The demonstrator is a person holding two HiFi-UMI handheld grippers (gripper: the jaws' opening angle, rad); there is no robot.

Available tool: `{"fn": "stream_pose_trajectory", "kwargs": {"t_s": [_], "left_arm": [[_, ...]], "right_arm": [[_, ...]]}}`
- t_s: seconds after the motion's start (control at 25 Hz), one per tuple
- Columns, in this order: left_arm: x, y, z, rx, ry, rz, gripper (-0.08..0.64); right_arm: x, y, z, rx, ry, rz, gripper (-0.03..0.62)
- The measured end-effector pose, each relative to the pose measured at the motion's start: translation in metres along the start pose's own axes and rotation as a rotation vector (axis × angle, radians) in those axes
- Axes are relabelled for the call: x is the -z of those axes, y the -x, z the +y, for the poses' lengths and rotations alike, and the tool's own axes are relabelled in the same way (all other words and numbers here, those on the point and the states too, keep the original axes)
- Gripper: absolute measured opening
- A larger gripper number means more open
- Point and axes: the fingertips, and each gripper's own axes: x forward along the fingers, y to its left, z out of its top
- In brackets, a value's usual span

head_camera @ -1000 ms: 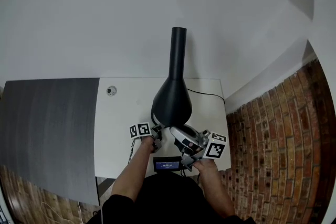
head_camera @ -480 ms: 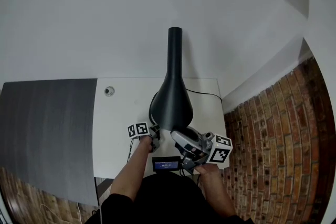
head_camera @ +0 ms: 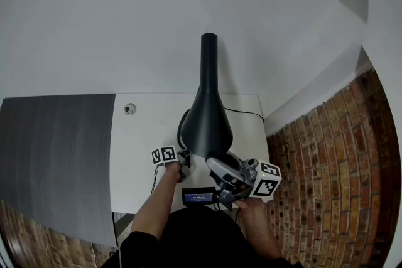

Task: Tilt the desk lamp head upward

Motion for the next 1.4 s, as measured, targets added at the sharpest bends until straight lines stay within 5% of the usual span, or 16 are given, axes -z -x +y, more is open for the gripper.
{"fn": "stream_pose_trajectory", "kwargs": {"t_s": [1.4], "left_arm": [[0.0,0.0,0.0,0.022,0.009,0.002,0.009]], "right_arm": [[-0.036,-0.016,0.047,-0.083,0.1,-0.043,0.127]]}}
